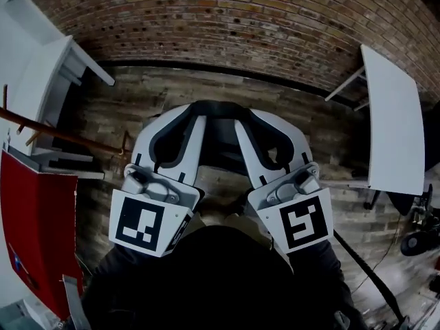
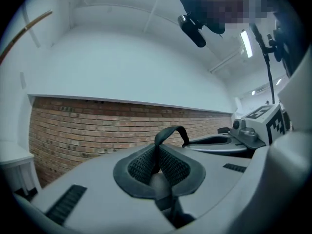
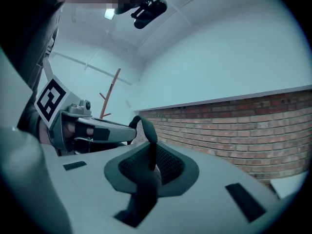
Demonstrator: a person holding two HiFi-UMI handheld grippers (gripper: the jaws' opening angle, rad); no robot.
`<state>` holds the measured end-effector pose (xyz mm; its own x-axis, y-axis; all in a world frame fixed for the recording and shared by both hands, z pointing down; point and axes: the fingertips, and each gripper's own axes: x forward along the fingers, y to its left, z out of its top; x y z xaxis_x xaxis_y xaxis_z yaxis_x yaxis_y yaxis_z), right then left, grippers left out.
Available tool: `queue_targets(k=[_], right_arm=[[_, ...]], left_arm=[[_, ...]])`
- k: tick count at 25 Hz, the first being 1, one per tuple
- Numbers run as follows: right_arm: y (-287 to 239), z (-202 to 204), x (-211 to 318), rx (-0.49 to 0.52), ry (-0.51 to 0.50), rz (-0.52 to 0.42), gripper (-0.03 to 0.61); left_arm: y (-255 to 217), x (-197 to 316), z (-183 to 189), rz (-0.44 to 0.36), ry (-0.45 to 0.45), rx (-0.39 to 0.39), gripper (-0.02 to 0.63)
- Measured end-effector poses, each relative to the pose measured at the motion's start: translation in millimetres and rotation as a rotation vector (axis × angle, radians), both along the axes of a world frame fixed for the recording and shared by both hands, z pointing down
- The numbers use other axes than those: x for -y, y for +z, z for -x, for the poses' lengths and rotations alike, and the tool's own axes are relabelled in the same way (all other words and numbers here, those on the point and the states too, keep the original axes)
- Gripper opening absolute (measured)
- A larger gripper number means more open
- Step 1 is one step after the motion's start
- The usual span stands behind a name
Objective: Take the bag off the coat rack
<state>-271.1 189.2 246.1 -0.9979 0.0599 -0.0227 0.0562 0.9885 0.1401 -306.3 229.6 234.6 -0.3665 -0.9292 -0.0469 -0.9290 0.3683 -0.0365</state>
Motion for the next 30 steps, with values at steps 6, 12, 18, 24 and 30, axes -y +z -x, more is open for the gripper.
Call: queue_targets(k=[6,12,18,24,30], right_arm=[[0,-90,110,0.001,0.203,-0.021,0.041],[-5,-186,191,0.002,0.455,-0.031,0.041],[-12,-278,251,0.011,0.71,-0.052,0.041],[-23,-341,289,0.009,0.879,-0.077,0.041],[-36,-375,333,0.022,0.96,-0.079,0.041]], left_arm=[[5,116,-80,0.004,0.192,-0.014,0.029],[0,211,-172,-0.009,0.457,-0.023,0.029],[-8,284,-260,-0.023,0.72,-0.005,0.029],[-18,331,-322,-0.045,0.886,0.002,0.029],[-35,376,-357,-0.083,0.974,0.021,0.029]])
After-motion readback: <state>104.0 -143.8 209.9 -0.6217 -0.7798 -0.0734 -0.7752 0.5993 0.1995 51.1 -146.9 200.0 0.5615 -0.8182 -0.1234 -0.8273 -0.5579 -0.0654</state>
